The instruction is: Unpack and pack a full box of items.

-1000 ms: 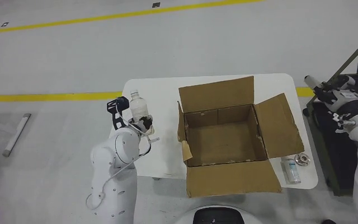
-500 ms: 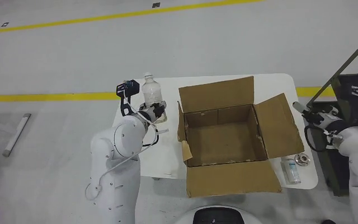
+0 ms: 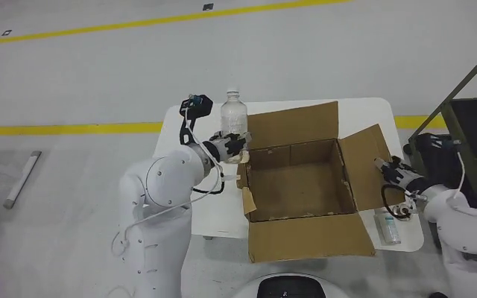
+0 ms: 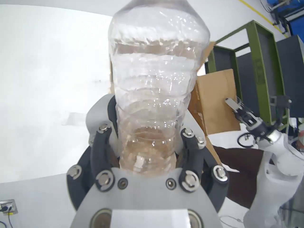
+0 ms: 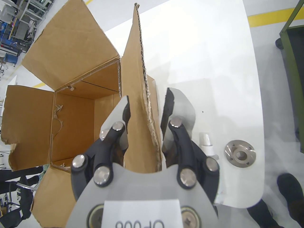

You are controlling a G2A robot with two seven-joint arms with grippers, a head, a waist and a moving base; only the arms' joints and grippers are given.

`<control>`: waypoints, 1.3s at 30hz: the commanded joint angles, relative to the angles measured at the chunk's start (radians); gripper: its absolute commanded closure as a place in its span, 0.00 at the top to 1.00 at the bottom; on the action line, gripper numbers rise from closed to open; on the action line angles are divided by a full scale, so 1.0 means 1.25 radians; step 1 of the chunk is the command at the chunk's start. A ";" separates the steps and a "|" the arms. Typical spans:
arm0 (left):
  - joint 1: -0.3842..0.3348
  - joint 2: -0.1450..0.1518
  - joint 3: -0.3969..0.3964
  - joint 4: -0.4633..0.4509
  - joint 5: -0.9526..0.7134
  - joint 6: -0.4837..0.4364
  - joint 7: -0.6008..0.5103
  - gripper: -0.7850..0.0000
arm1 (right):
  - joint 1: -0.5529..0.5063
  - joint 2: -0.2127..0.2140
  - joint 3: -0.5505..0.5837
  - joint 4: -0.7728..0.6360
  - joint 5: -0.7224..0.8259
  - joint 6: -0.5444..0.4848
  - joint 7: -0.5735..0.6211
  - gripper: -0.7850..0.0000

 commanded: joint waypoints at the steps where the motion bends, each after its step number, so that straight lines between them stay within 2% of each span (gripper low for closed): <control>1: -0.005 -0.001 0.024 0.005 -0.016 0.003 -0.011 0.00 | 0.000 0.000 -0.006 0.001 0.009 0.016 -0.007 0.00; 15: -0.008 -0.001 0.033 0.008 -0.017 0.004 -0.012 0.00 | -0.010 -0.015 -0.101 -0.013 0.078 0.195 -0.139 0.00; 20: -0.008 -0.001 0.033 0.008 -0.017 0.004 -0.012 0.00 | -0.012 -0.018 -0.137 -0.019 0.084 0.233 -0.170 0.00; 23: 0.016 -0.003 0.058 0.020 -0.051 -0.005 0.020 0.00 | -0.006 -0.018 -0.152 -0.025 0.081 0.234 -0.175 0.00; 28: 0.009 -0.005 0.111 0.091 -0.039 0.049 -0.009 0.00 | 0.003 -0.016 -0.159 -0.032 0.074 0.230 -0.173 0.00; 32: 0.002 -0.011 0.145 0.178 -0.060 0.066 0.008 0.00 | 0.001 -0.014 -0.157 -0.040 0.066 0.234 -0.166 0.00; 39: -0.020 -0.012 0.151 0.307 -0.070 0.083 0.025 0.00 | -0.012 -0.011 -0.149 -0.069 0.071 0.242 -0.159 0.00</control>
